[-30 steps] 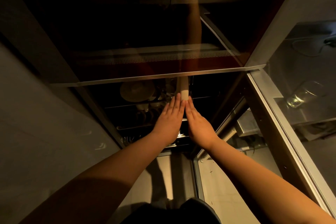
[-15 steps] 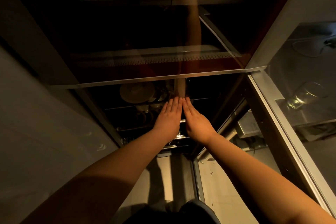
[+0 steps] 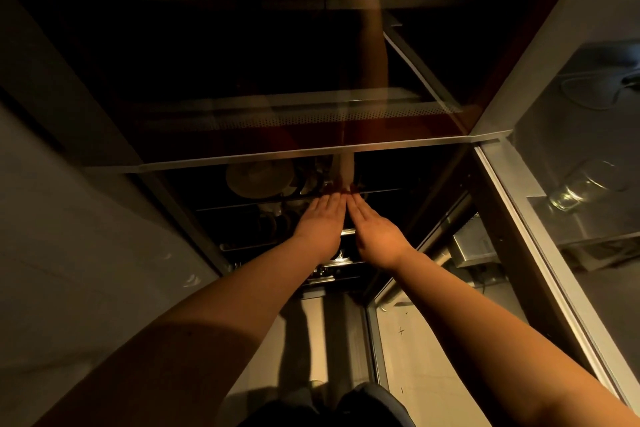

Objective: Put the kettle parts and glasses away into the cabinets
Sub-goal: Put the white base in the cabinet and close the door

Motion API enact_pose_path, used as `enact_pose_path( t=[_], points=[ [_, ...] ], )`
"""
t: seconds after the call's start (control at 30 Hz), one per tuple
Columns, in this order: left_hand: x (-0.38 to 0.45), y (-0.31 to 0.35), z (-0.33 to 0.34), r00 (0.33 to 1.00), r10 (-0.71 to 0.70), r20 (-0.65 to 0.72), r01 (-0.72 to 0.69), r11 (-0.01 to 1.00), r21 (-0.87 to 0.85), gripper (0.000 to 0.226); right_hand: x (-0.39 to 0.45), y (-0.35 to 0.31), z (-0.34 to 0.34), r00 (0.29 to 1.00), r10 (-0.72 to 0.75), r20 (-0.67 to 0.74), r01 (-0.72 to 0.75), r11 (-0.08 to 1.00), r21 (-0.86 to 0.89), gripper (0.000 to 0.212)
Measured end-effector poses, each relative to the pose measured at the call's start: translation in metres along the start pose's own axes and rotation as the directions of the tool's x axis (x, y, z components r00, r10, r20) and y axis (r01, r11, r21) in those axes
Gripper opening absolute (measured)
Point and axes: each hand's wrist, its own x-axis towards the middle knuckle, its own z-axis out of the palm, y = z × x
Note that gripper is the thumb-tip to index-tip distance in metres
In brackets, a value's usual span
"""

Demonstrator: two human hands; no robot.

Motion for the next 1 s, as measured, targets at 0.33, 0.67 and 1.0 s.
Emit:
enact_pose_path(
  t=[0.33, 0.67, 1.0],
  points=[
    [0.023, 0.005, -0.016, 0.998, 0.045, 0.037, -0.045, 0.999, 0.01, 0.074, 0.01, 0.008, -0.008, 0.998, 0.019, 0.053, -0.015, 0.997, -0.078, 0.08],
    [0.037, 0.009, -0.025, 0.994, 0.021, 0.106, -0.018, 1.0, -0.026, 0.052, 0.015, 0.022, -0.02, 0.993, 0.057, 0.107, -0.04, 0.987, -0.158, 0.074],
    [-0.006, 0.02, -0.07, 0.982, 0.187, 0.01, -0.185, 0.976, -0.11, 0.067, -0.023, 0.011, -0.106, 0.953, -0.073, 0.292, 0.178, 0.919, -0.351, 0.071]
  ],
)
